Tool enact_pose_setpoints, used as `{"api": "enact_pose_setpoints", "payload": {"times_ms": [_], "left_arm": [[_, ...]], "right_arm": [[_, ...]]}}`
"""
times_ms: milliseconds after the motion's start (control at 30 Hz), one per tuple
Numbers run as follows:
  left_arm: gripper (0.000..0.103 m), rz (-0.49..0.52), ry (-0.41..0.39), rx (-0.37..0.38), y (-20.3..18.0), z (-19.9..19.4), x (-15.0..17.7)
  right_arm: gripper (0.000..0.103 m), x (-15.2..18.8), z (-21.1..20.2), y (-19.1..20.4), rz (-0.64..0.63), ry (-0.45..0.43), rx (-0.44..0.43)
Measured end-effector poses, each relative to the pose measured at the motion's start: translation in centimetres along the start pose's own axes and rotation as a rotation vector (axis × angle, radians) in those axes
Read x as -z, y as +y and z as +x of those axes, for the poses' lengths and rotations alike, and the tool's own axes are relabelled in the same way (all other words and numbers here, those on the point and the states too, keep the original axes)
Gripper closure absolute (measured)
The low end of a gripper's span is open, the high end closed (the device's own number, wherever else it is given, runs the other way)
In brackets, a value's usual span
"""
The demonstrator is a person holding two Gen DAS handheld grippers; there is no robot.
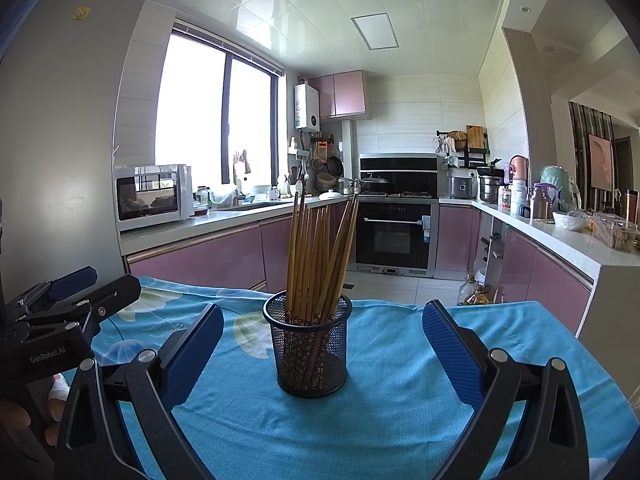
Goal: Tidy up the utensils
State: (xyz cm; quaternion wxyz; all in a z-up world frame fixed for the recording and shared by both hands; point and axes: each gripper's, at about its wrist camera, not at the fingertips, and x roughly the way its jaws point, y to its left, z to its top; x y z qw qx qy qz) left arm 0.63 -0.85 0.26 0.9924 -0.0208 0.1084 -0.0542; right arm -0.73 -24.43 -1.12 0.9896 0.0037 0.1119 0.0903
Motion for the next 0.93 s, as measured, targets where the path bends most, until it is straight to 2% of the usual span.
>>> {"api": "enact_pose_setpoints", "payload": {"times_ms": [600, 733, 833, 933], "left_arm": [[0.005, 0.019, -0.003, -0.012, -0.3, -0.2, 0.4], [0.005, 0.001, 0.025, -0.003, -0.2, 0.2, 0.2], [0.005, 0.006, 0.072, -0.002, 0.1, 1.0, 0.4], [0.005, 0.023, 0.134, -0.032, 0.7, 2.1, 0.7]], "right_arm": [[0.007, 0.0, 0.3, 0.0, 0.0, 0.011, 0.0], [0.007, 0.2, 0.7, -0.3, -0.019, 0.033, 0.01], [0.007, 0.7, 1.8, -1.8, -0.028, 0.119, 0.023], [0.006, 1.7, 4.1, -4.9, -0.03, 0.282, 0.122]]}}
